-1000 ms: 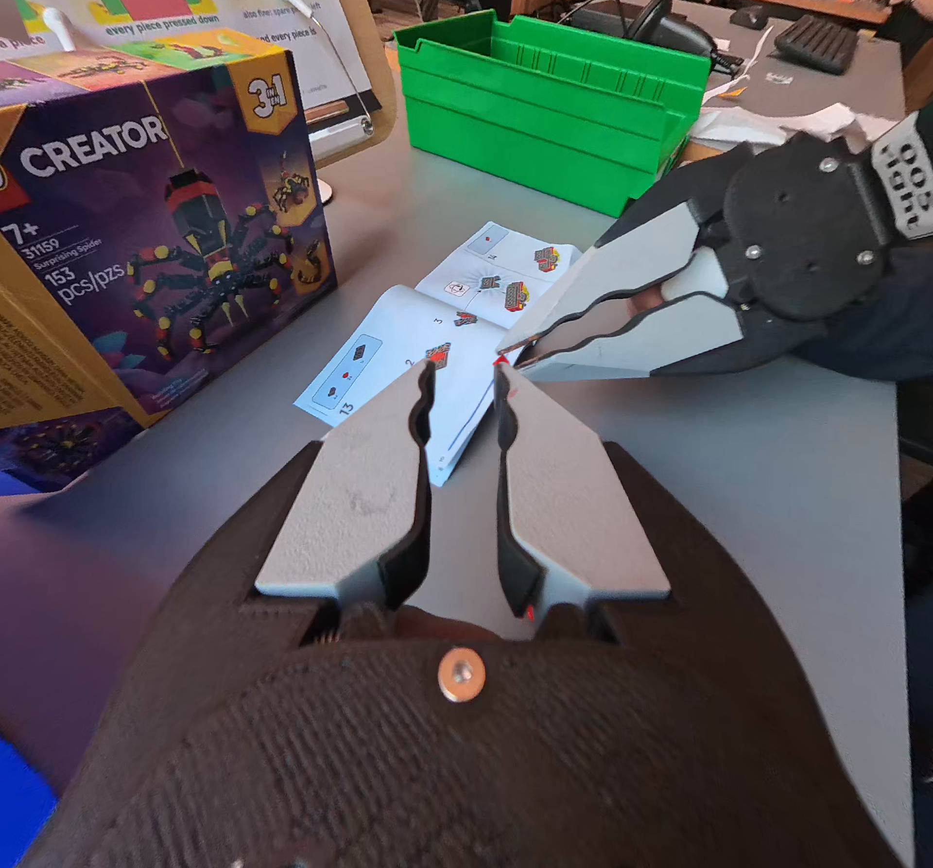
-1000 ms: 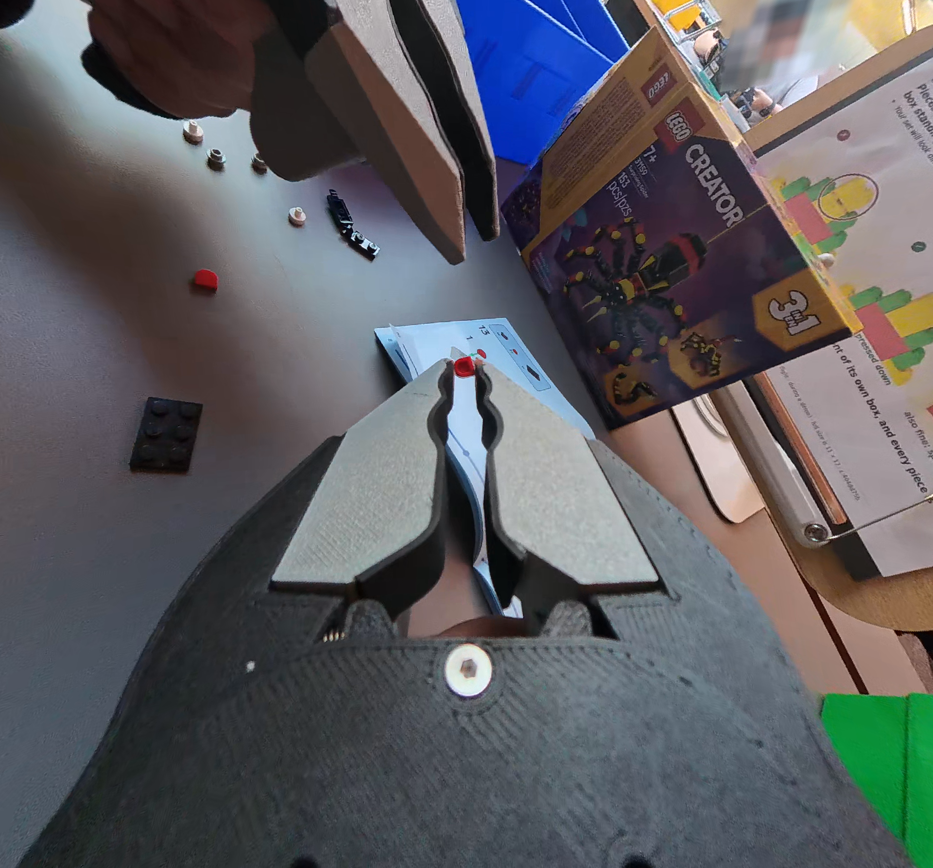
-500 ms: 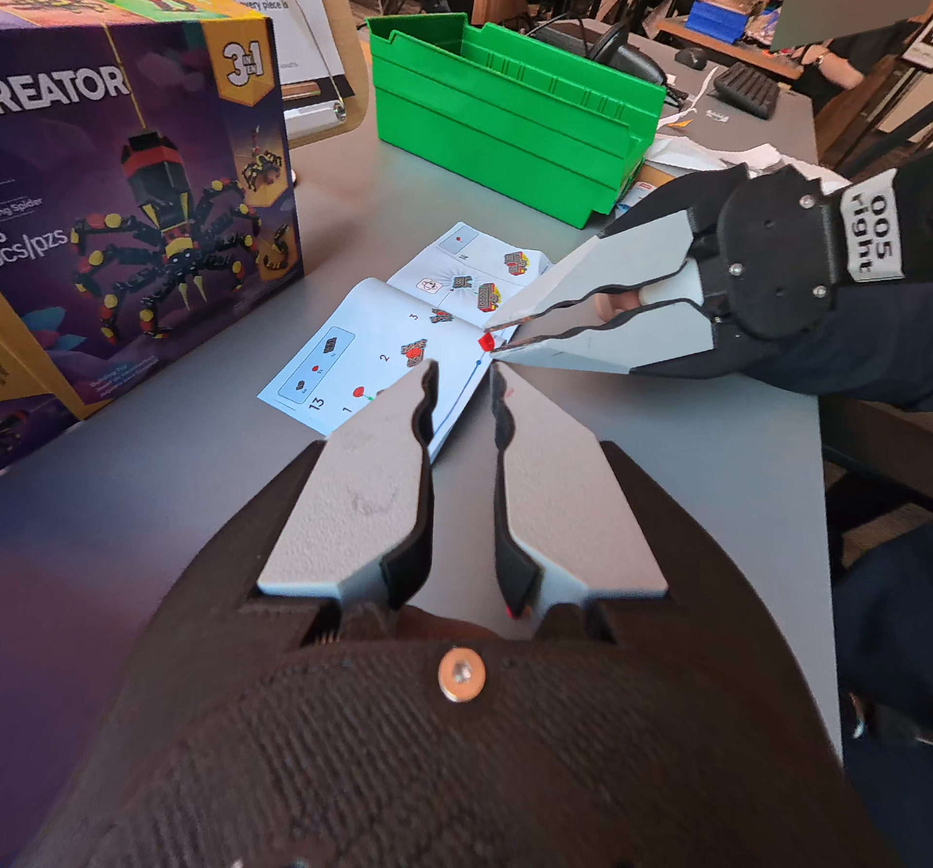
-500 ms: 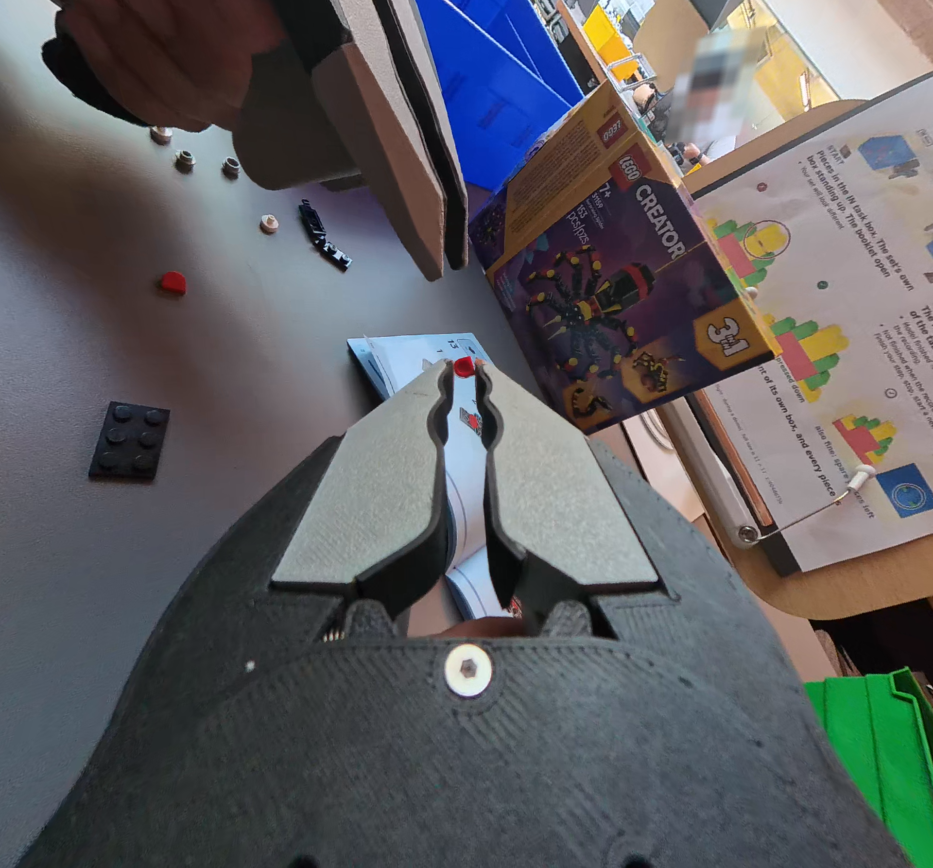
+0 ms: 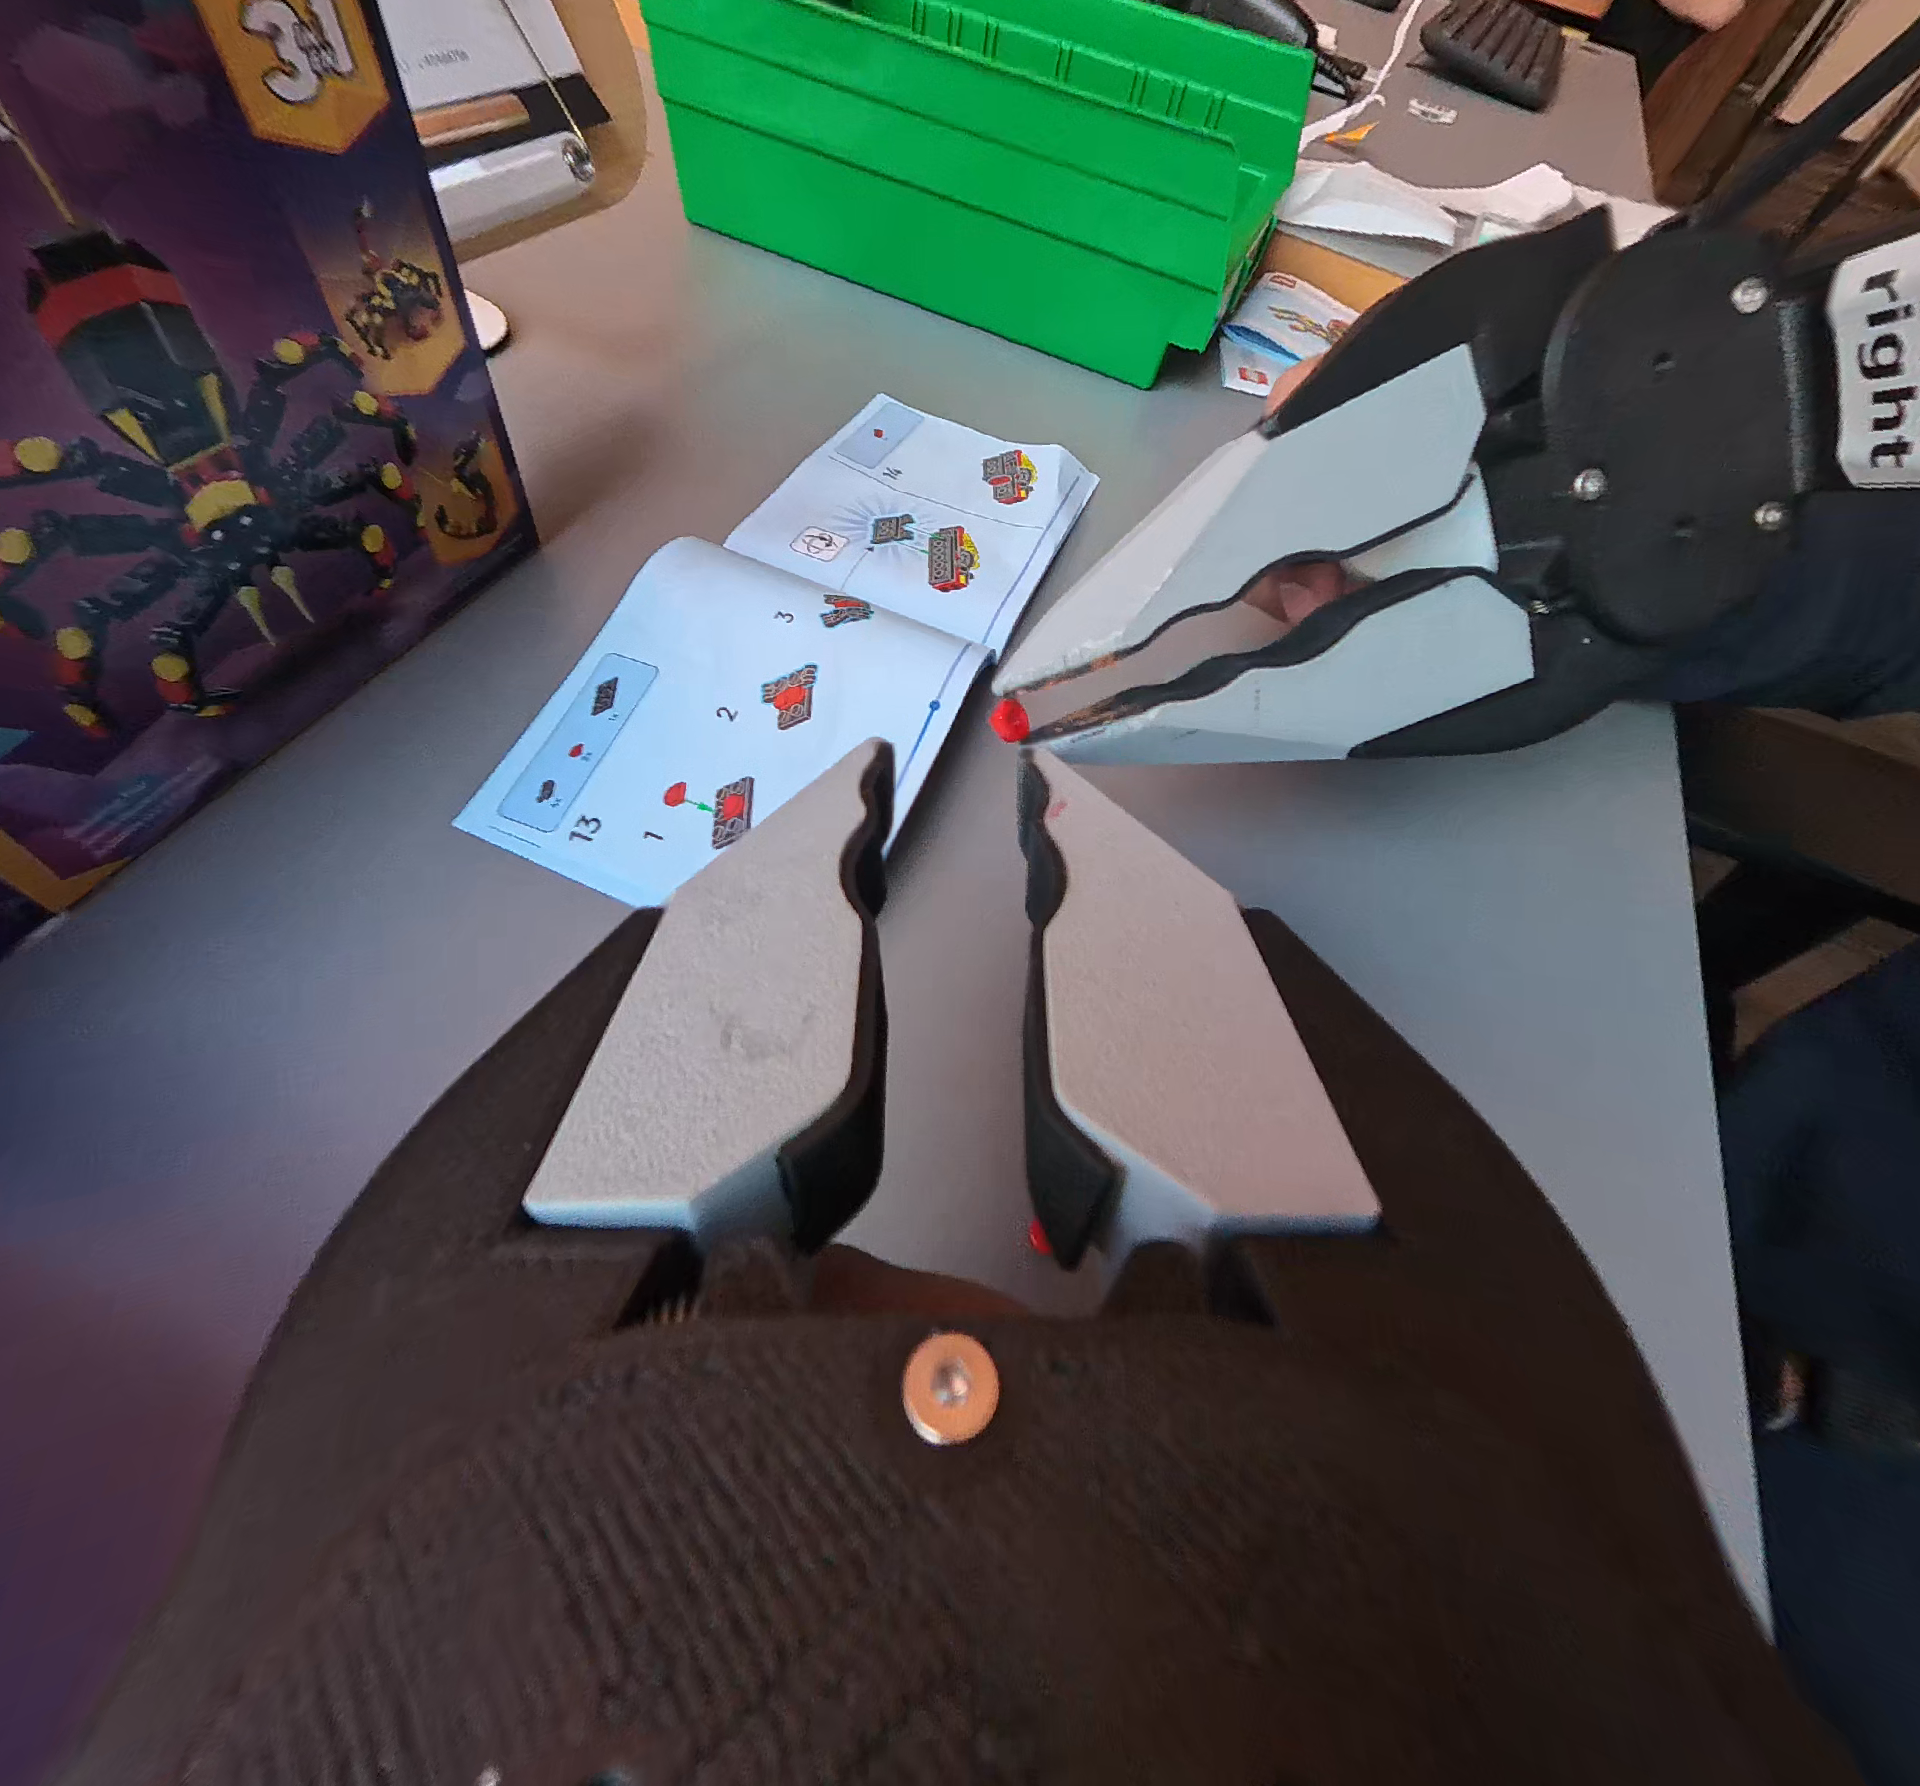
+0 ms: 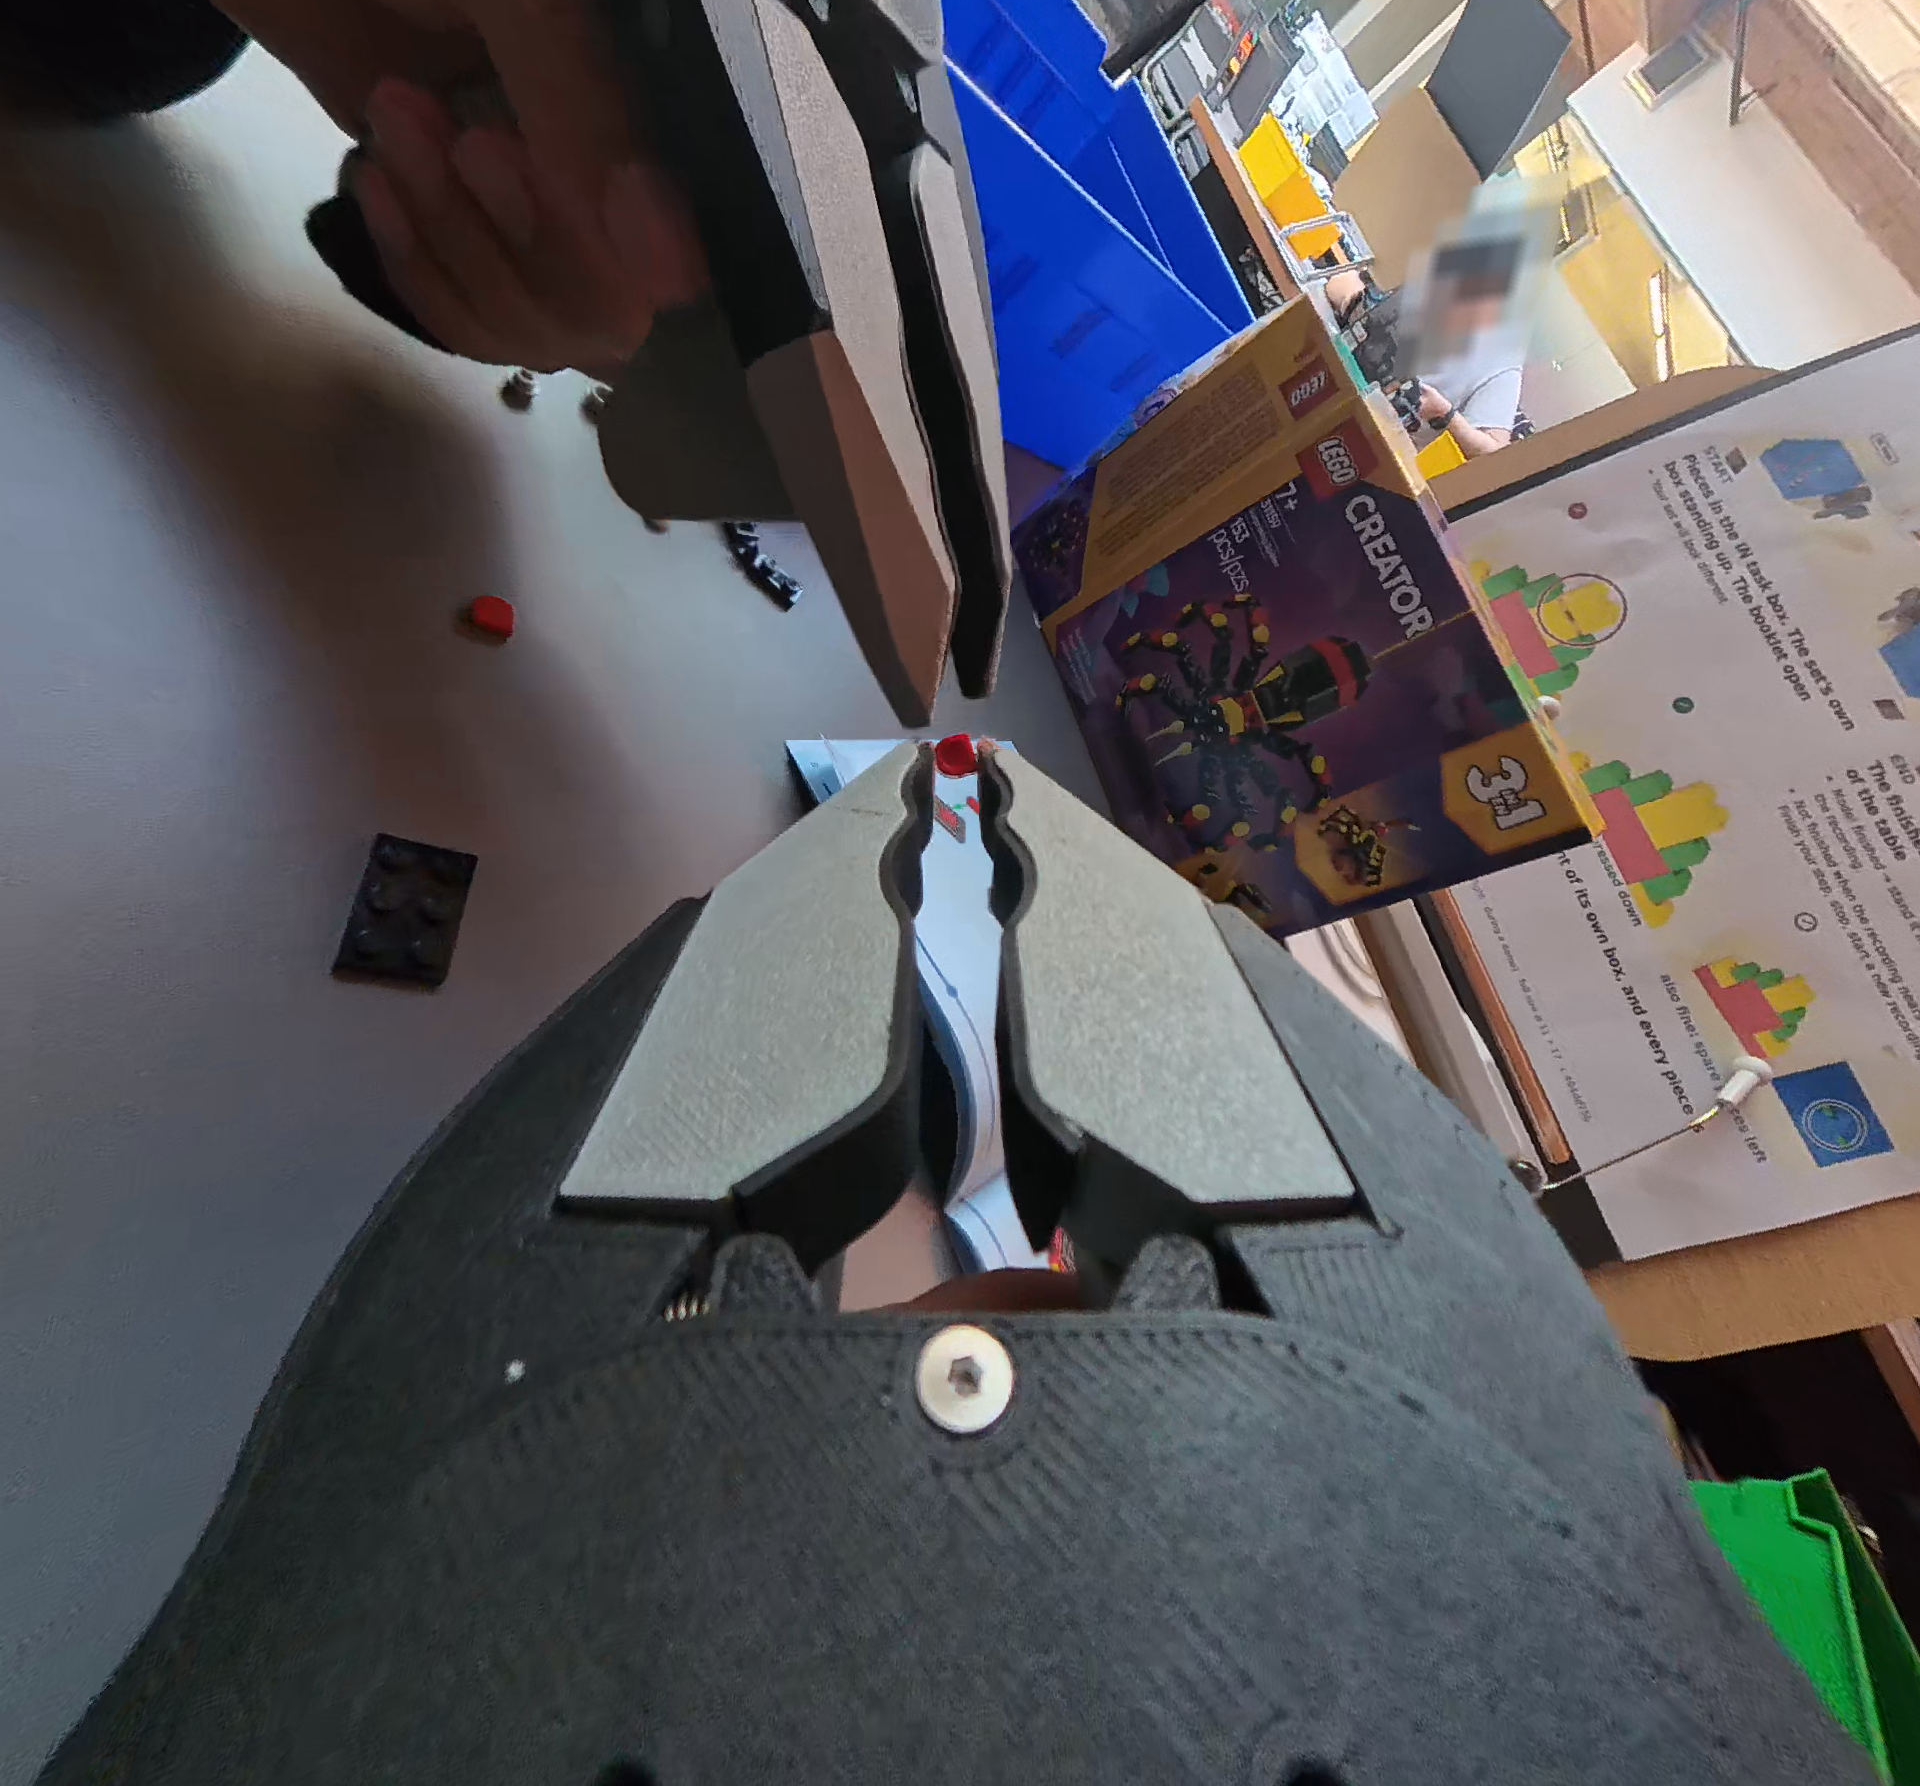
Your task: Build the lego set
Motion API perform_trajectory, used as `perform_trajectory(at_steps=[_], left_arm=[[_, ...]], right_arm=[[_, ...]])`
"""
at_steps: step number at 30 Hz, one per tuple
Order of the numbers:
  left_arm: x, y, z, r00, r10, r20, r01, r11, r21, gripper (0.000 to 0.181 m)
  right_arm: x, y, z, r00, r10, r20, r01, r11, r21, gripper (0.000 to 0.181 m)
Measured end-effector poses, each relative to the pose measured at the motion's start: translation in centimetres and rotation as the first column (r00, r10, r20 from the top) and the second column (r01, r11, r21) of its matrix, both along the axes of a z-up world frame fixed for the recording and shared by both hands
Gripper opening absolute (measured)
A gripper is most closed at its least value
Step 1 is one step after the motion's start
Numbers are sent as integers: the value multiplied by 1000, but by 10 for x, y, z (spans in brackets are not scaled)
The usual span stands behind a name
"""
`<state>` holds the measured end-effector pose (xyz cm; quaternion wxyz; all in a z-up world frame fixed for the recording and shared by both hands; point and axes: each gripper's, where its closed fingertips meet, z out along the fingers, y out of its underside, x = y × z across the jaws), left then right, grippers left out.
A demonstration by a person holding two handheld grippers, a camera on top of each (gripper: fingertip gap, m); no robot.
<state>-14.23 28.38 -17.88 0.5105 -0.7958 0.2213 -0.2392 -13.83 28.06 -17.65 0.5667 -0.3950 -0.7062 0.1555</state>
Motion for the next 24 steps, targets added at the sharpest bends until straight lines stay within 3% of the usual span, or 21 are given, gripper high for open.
perform_trajectory(at_steps=[6,11,18,24], left_arm=[[-9,-1,15,995,34,-92,-22,991,132,21],[-16,0,12,923,108,-369,20,945,327,24],[1,-8,11,803,166,-573,199,831,519,21],[17,-17,5,746,145,-650,308,790,530,15]], right_arm=[[2,9,-2,1000,-25,13,26,991,-133,6],[5,13,-1,999,-13,41,27,932,-361,6],[14,-7,-8,983,172,69,-71,694,-717,5],[19,-24,1,960,281,18,-126,485,-865,5]])
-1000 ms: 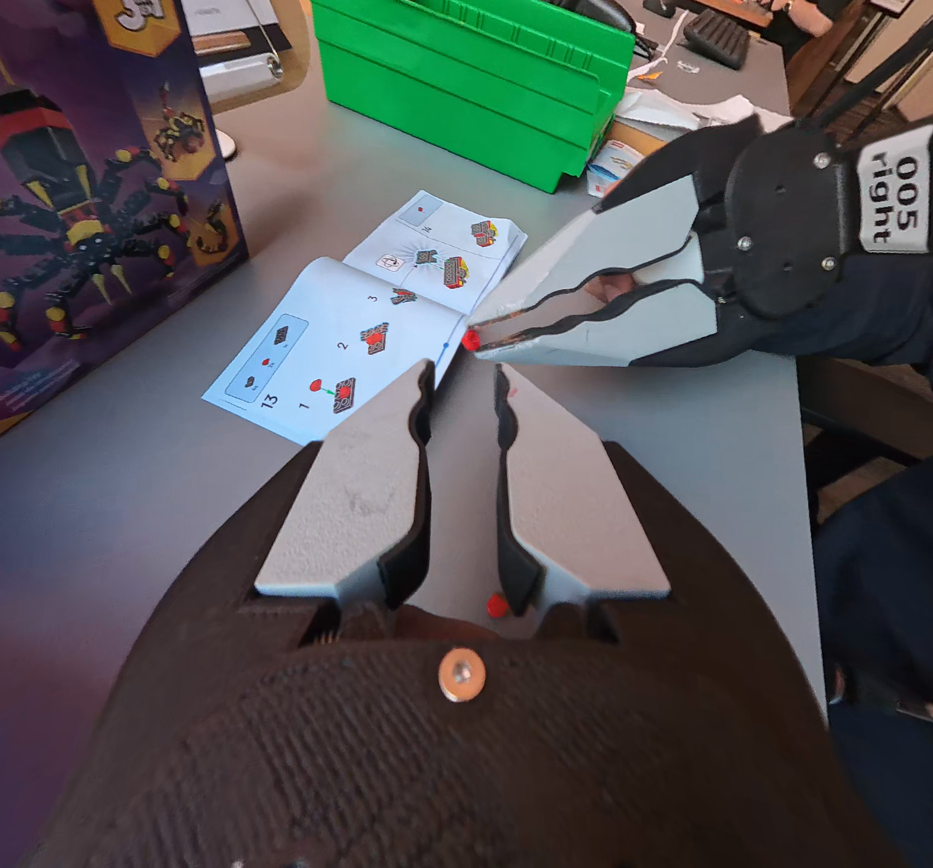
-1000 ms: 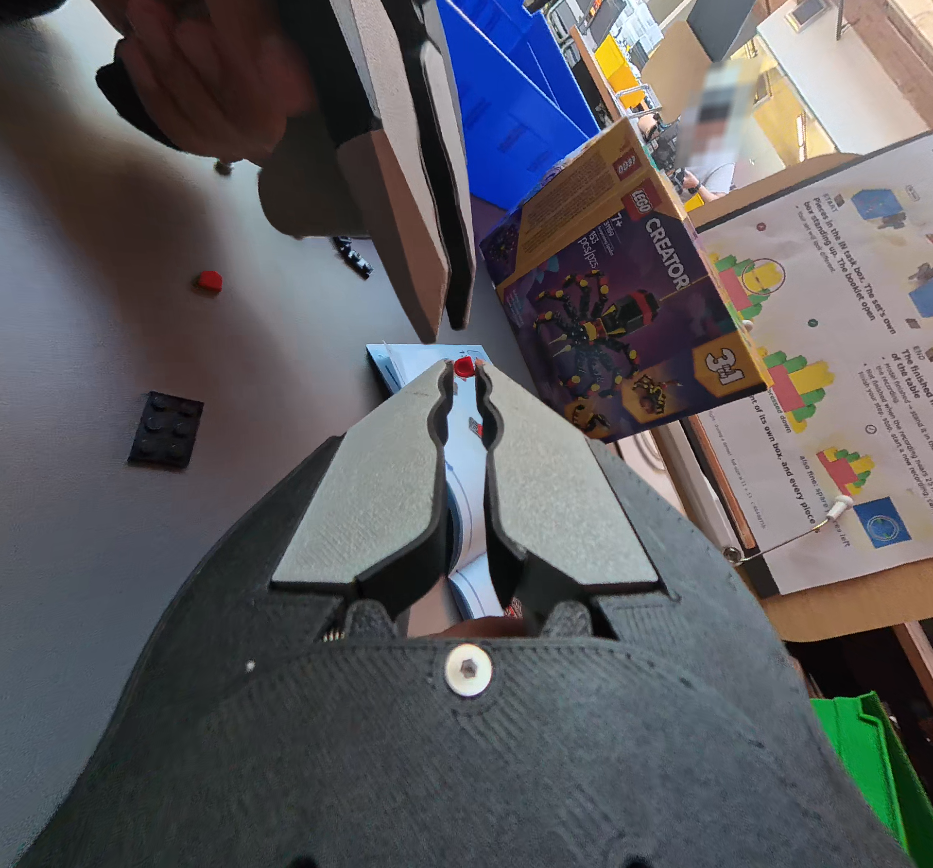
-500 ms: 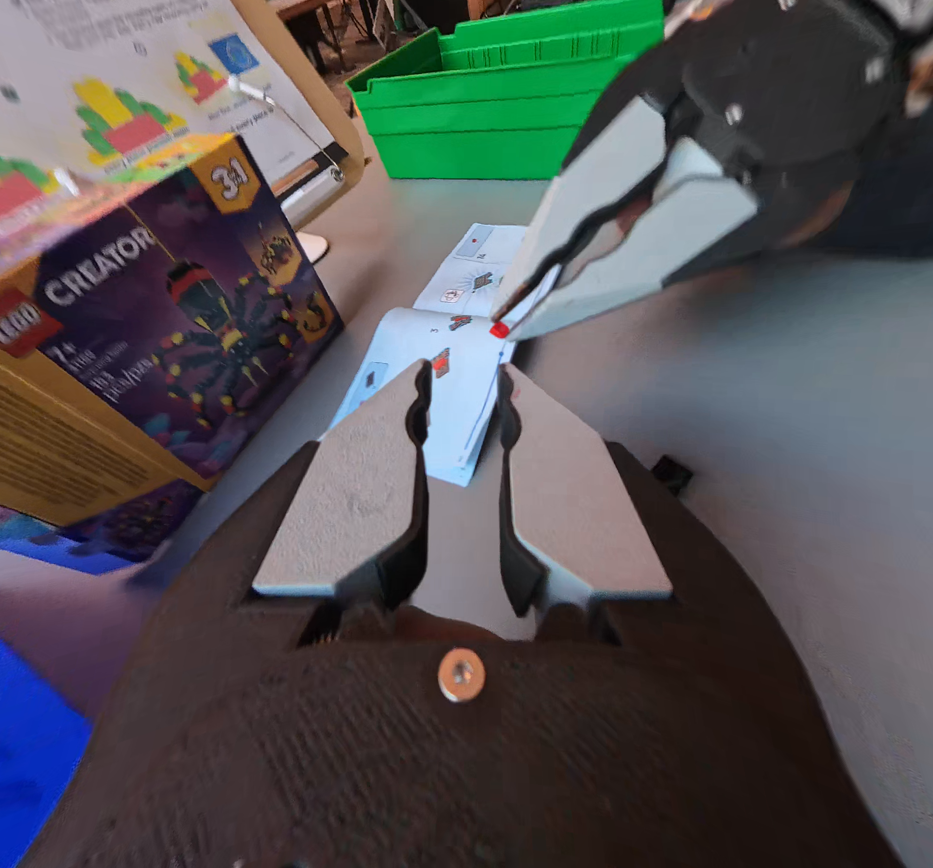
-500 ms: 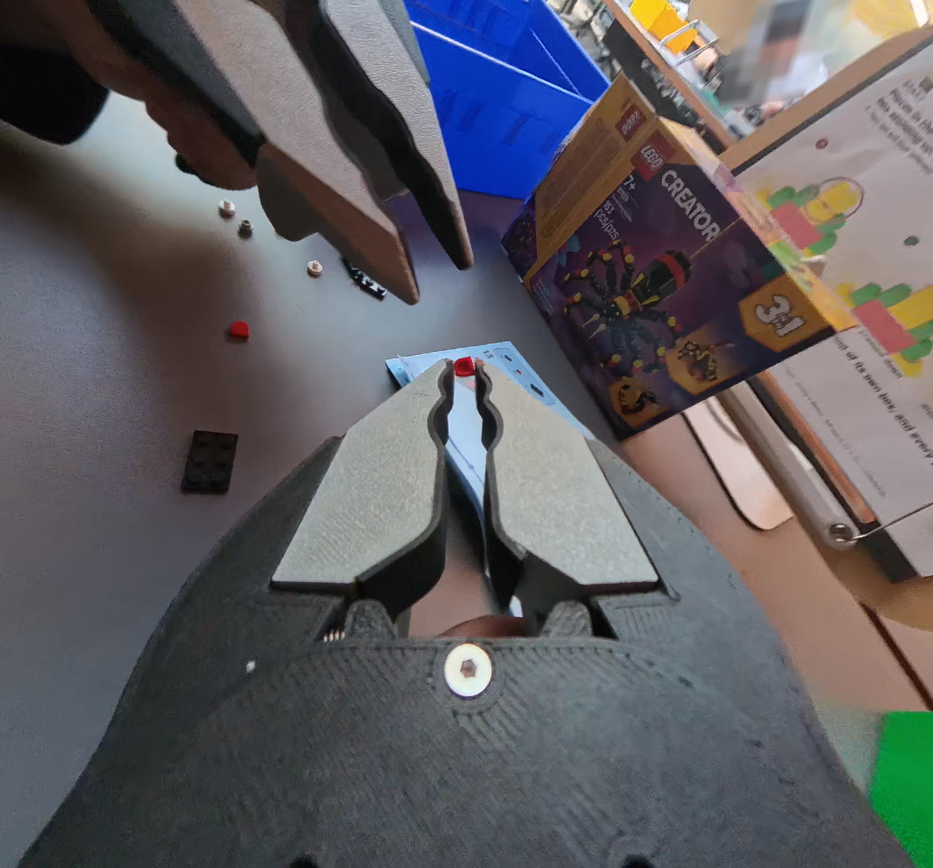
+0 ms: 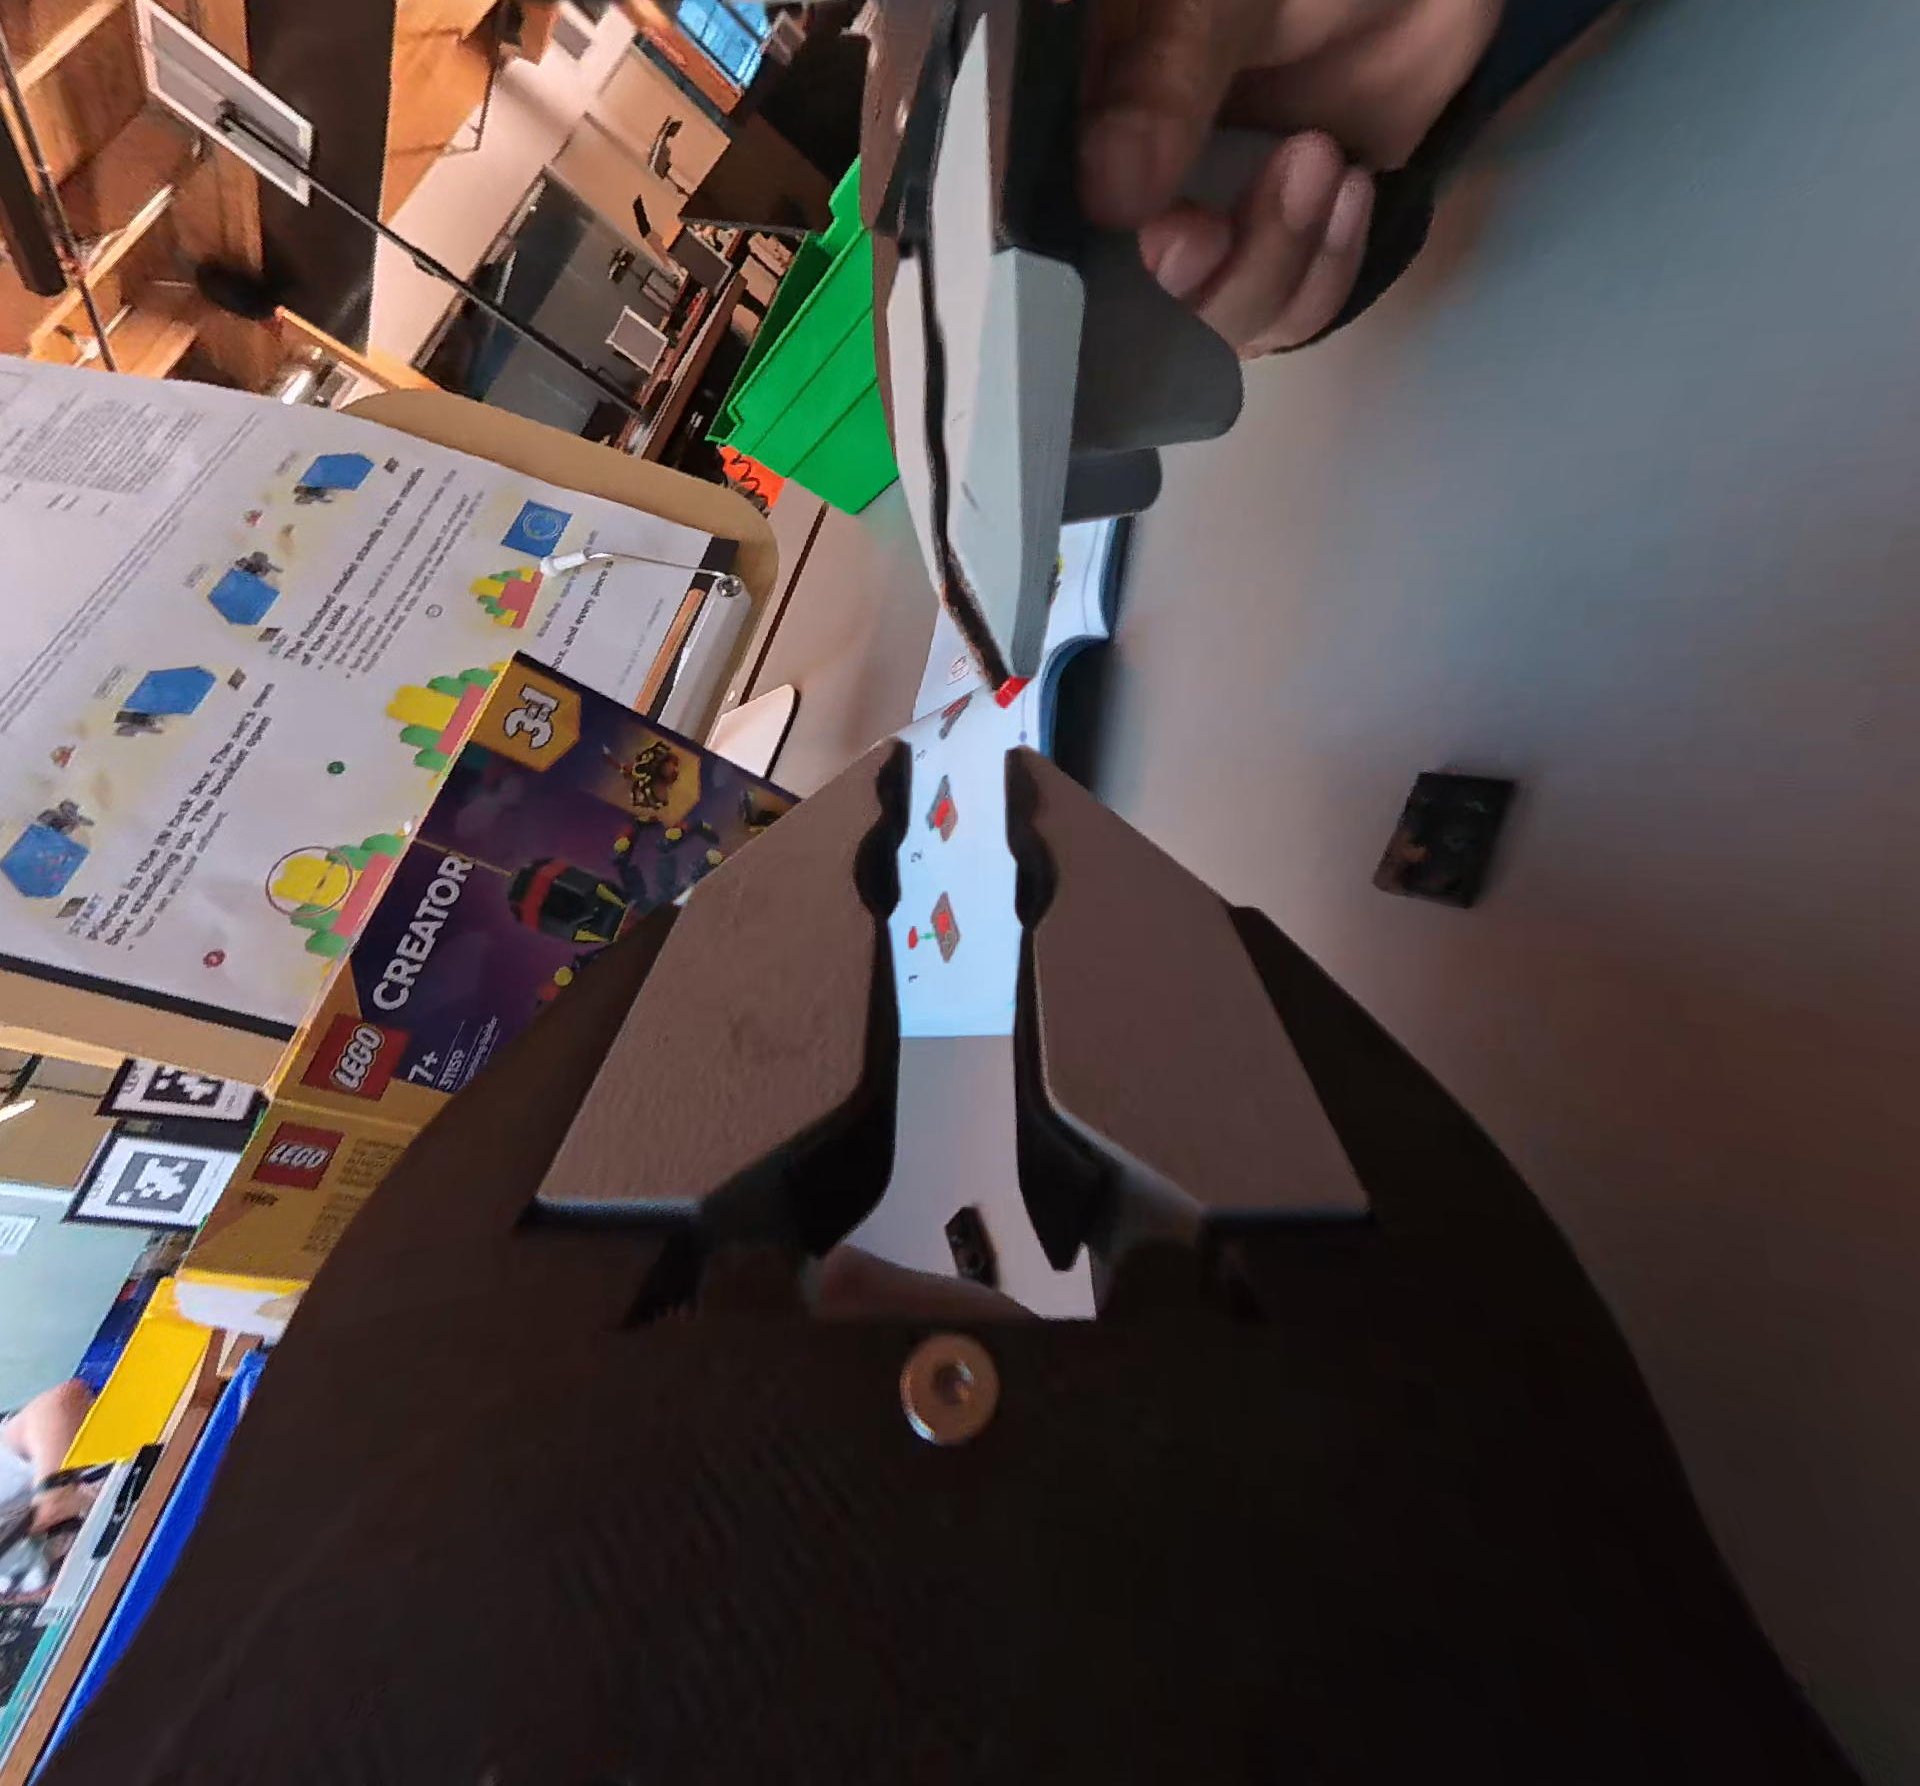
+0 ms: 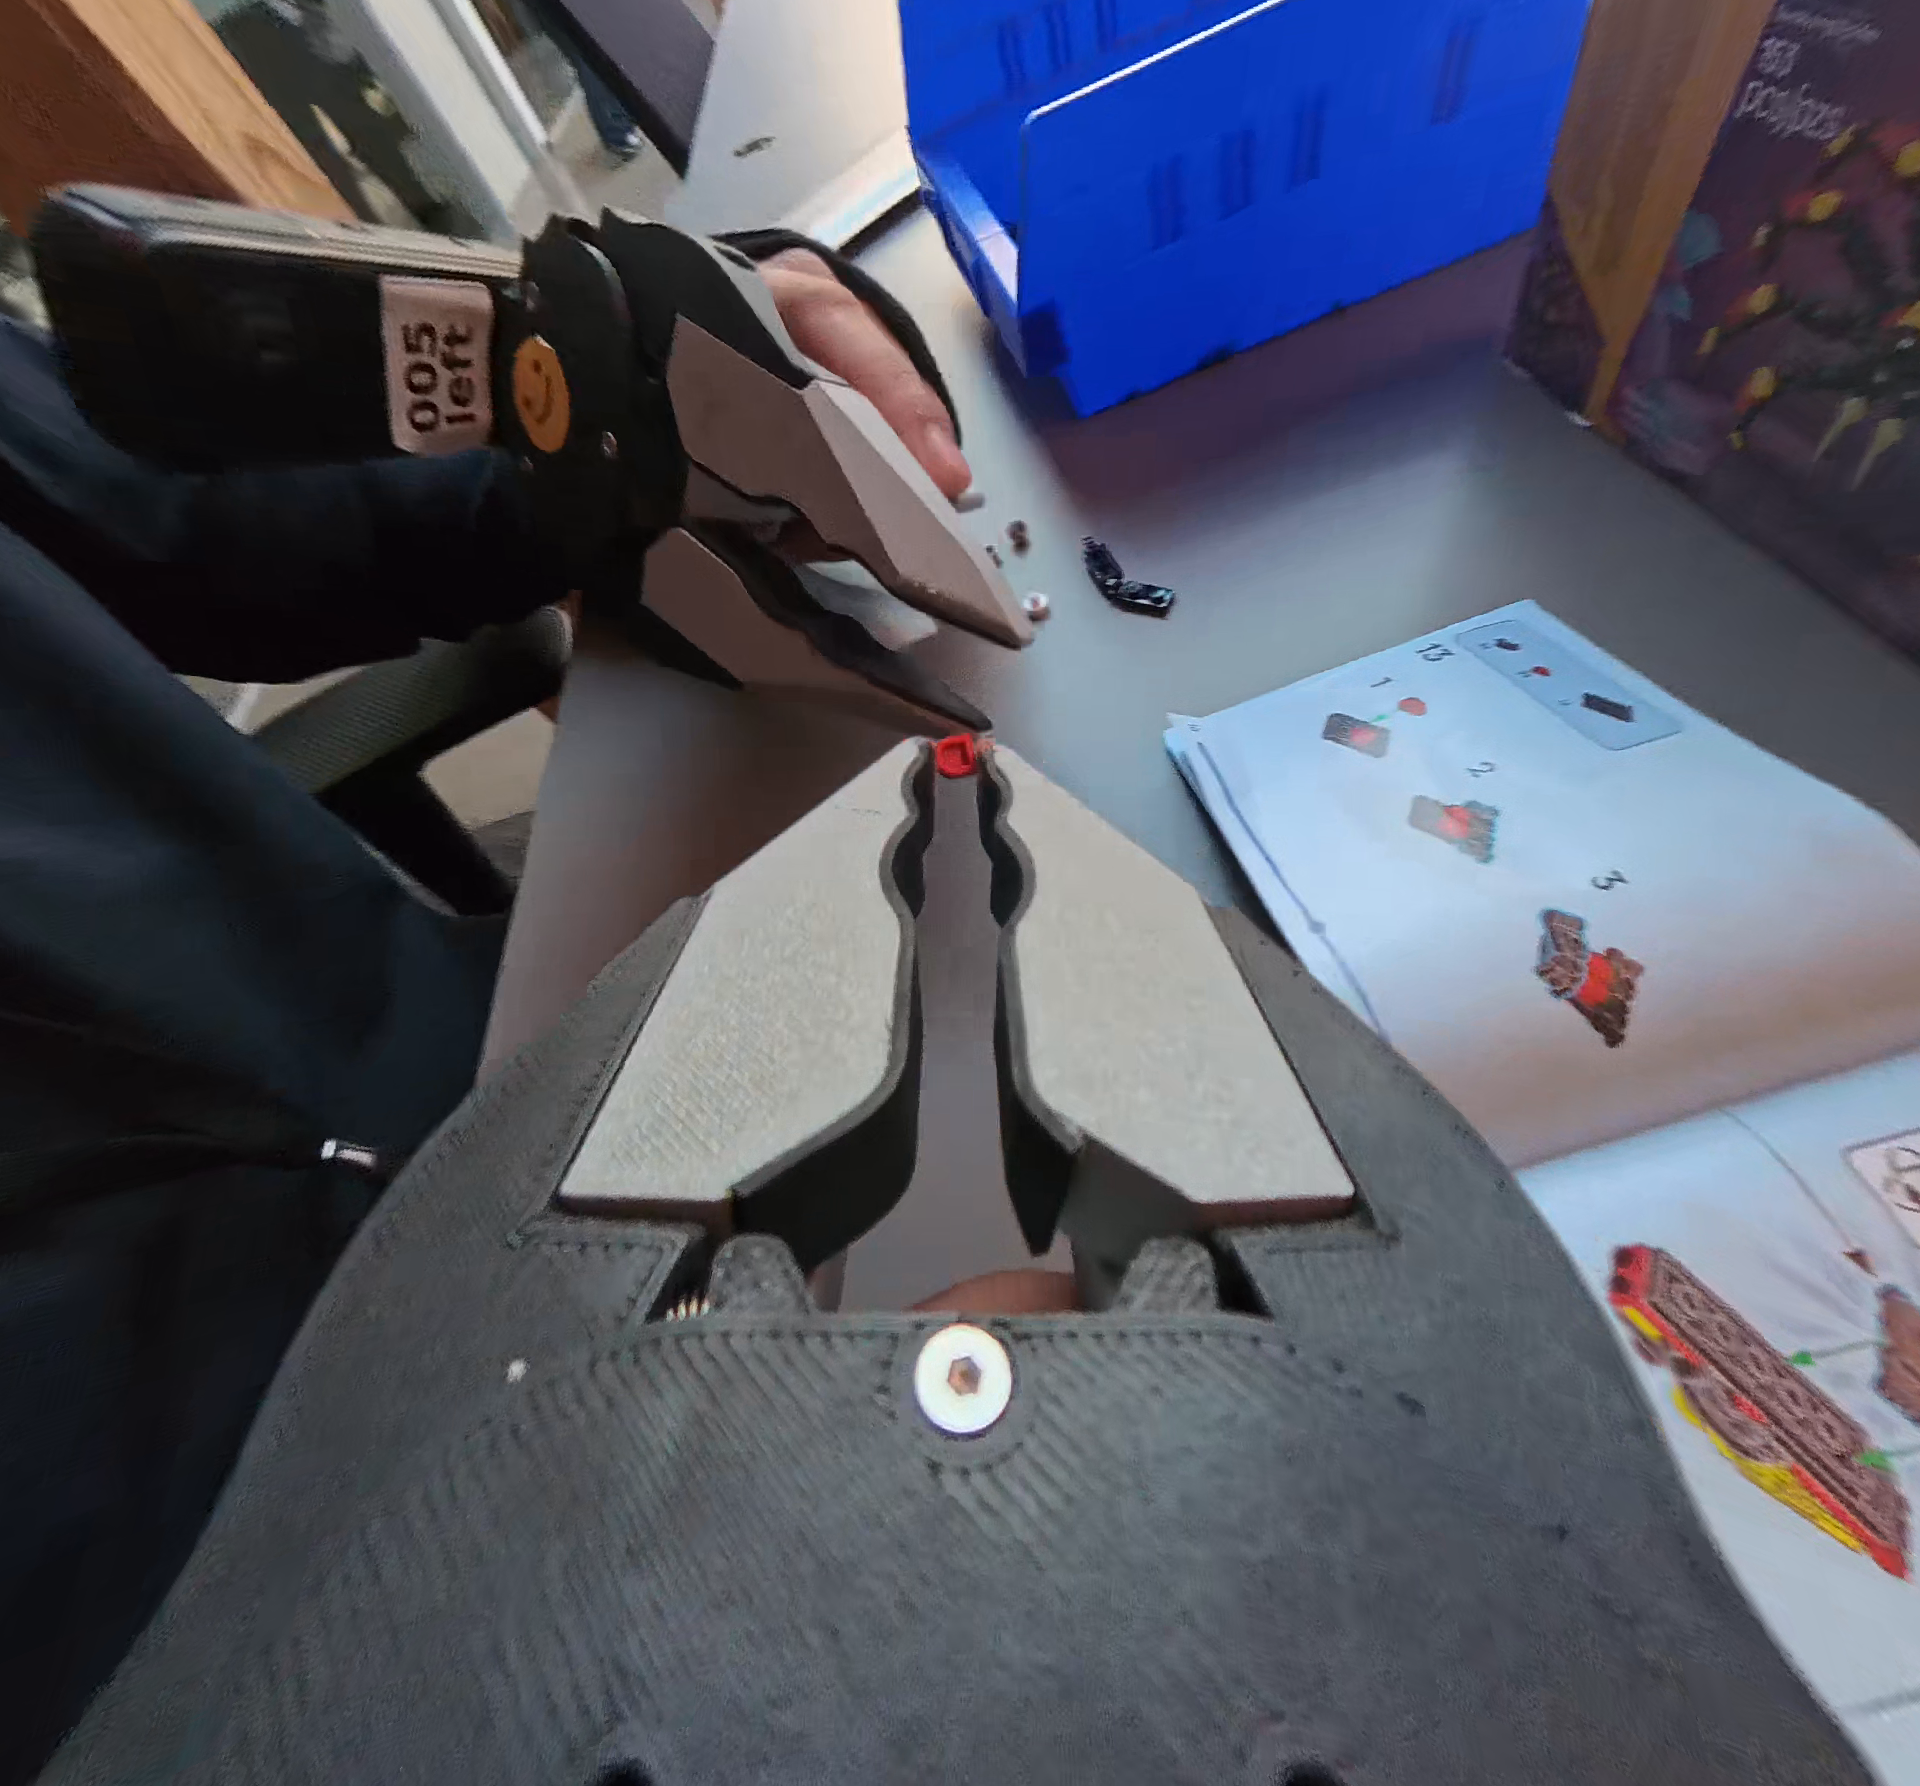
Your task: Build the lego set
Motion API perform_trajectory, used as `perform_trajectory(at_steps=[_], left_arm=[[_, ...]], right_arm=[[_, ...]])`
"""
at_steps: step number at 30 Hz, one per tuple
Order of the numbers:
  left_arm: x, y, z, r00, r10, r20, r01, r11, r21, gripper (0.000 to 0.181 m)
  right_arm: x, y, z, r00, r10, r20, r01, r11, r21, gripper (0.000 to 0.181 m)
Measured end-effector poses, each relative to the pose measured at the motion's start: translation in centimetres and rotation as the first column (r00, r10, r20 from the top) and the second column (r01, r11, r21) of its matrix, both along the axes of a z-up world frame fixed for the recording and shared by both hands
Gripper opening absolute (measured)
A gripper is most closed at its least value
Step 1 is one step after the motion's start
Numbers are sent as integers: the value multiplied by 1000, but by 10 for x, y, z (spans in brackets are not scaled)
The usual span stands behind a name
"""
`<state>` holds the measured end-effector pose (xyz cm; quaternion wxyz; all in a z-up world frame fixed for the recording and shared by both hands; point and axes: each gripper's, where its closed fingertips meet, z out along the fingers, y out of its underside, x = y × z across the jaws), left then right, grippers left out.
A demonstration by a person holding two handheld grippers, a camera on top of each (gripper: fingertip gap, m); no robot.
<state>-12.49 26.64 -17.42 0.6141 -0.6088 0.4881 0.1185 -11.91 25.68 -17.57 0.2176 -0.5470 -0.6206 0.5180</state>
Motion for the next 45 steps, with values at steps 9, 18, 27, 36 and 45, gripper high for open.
perform_trajectory(at_steps=[9,18,27,36,45], left_arm=[[18,-14,-7,994,-105,-3,105,994,-28,4],[6,2,16,976,4,216,15,996,-87,1],[4,5,54,575,42,817,334,900,-282,0],[9,-4,63,470,49,881,460,838,-292,0],[12,-5,58,464,76,883,493,806,-328,0]], right_arm=[[4,-13,-4,994,98,57,-83,973,-217,5],[-2,5,21,999,16,-43,-31,925,-377,10],[-1,22,54,965,-108,-239,49,969,-243,2],[0,8,62,948,-71,-309,42,994,-98,0],[0,2,60,949,-38,-312,14,997,-80,0]])
